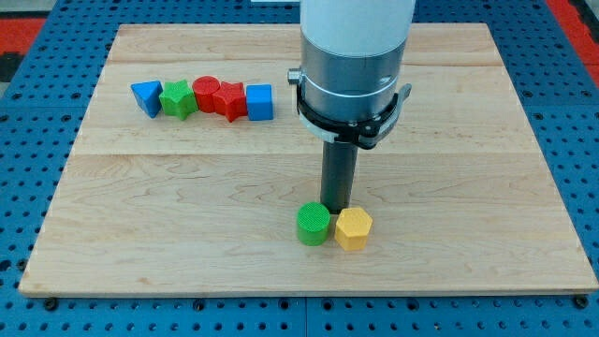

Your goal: Slide the yellow hexagon up a bit

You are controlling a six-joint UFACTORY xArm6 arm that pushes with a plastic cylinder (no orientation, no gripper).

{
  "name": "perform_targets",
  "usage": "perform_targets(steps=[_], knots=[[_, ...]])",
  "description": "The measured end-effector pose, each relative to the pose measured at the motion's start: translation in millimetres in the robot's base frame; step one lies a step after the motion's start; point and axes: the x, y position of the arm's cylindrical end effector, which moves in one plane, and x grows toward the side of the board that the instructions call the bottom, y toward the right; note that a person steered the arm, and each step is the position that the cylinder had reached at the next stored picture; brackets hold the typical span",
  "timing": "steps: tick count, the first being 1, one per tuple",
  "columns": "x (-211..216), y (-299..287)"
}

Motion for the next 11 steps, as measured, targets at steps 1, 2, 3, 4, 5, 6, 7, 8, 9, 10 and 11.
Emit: perform_targets(steps=[1,2,3,4,5,6,7,8,9,10,11], knots=[[-12,76],[39,132],[99,121],[99,61],[75,52],[74,51],[74,51],[74,39],[73,30],[72,30],[62,26]])
